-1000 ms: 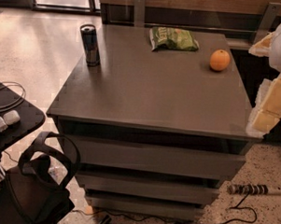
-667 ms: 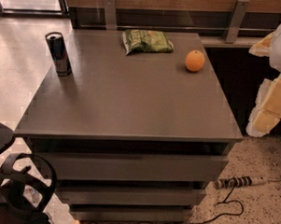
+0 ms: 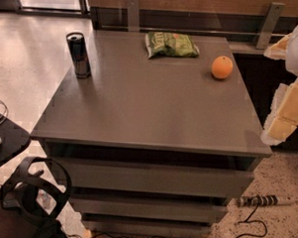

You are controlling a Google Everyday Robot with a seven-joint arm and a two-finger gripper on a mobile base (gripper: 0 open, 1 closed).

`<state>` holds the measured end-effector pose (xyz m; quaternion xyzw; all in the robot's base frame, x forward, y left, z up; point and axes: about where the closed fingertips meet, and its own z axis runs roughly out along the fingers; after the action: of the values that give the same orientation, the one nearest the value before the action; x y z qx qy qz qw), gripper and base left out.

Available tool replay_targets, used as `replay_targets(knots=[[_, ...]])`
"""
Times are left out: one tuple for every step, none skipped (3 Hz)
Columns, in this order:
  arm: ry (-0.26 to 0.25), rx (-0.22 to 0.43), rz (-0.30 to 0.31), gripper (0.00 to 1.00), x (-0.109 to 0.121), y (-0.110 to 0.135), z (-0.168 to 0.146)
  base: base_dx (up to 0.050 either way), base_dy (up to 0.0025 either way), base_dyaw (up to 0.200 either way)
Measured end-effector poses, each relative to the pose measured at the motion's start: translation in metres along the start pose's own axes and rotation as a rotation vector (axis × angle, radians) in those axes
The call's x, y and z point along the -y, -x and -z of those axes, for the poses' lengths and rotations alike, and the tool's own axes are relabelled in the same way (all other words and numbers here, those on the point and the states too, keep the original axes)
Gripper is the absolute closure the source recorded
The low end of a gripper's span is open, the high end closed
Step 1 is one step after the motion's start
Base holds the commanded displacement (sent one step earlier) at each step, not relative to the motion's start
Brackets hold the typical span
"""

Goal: Move orange near redbull can

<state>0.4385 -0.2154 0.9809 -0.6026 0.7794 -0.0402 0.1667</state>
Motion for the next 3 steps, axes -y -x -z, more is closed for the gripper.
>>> replay_targets(knots=[[-0.013,0.007,-0.007,0.00,0.009,-0.001,0.001,0.049,0.00002,-0.001],[-0.013,0.007,-0.008,0.00,0.009,-0.001,0.001,0.000,0.00000,0.000],[-0.004,0.012,-0.047,0.00,0.019,-0.007,-0.003,0.000,0.00000,0.000]])
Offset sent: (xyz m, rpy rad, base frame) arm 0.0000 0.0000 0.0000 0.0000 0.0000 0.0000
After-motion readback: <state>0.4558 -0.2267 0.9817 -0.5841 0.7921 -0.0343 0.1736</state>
